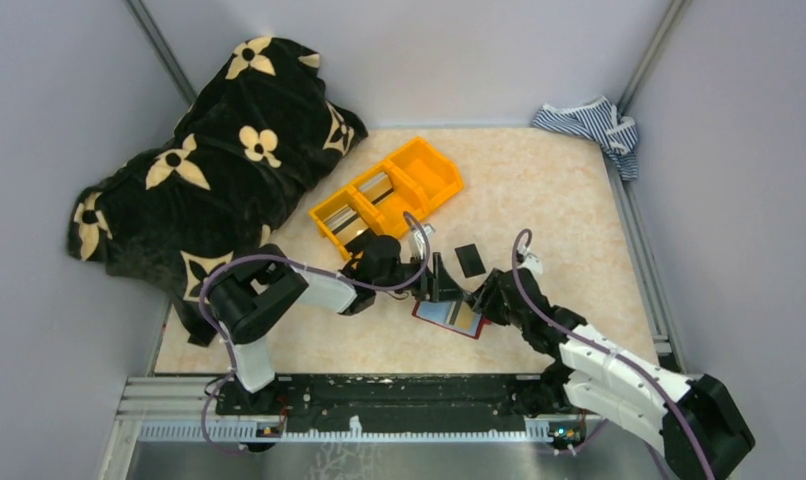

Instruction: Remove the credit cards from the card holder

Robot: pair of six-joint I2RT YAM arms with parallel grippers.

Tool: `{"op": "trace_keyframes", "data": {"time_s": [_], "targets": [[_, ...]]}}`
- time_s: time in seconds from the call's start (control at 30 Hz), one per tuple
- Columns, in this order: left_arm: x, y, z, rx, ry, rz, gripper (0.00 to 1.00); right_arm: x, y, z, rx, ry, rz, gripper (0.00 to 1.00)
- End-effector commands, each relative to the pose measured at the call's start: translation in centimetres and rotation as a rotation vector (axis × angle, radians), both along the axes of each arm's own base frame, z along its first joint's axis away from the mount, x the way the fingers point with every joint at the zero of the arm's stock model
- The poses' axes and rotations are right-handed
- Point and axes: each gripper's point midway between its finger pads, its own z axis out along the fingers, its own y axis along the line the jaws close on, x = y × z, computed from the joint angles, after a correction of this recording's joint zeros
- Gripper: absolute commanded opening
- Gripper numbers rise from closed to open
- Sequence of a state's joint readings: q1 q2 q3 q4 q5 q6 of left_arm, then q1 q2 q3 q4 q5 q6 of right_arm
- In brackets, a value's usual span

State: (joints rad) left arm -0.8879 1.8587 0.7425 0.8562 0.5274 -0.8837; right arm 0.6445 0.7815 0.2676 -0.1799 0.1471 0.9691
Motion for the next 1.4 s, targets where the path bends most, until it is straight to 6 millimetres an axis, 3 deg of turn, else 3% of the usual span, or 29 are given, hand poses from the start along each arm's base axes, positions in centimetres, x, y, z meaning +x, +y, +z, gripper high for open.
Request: {"op": "trace_keyframes", "data": {"time_s": [0.0,0.1,0.13,0.33,0.53,0.83,1.1,1.37], "targets": [[0.6,2.3,-1.3,0.116,-0.057,0.043,0.85,1.8,0.7,1.2,0.013,-0.034,-0.021,0.34],[0.7,3.4,-1.7,0.165,-0.072,0.069,0.86,1.8,0.6,0.5,0.004,-0.010,-0.032,0.05],[0.7,3.6,-1.8,0.183,-0.077,0.073,0.86,1.9,0.5,0.5,0.001,-0.011,-0.043,0.00],[1.3,4.5,-3.1,0.288,-0.105,0.084,0.88,2.0,-0.5,1.9,-0.003,-0.061,-0.073,0.00],[1.4,3.8,-3.3,0.285,-0.091,0.059,0.88,1.3,-1.2,2.3,-0.028,-0.059,-0.071,0.00],[1.0,2.1,-1.6,0.216,-0.057,0.005,0.88,-0.6,-1.6,-0.7,-0.057,0.021,-0.030,0.00],[-0.2,1.3,-2.0,0.172,0.011,-0.061,0.87,-1.2,-2.0,-1.9,-0.063,0.033,-0.032,0.00],[-0.7,0.8,-3.9,0.180,0.071,-0.088,0.87,-1.6,-1.3,-3.9,-0.063,0.084,0.006,0.00]]}}
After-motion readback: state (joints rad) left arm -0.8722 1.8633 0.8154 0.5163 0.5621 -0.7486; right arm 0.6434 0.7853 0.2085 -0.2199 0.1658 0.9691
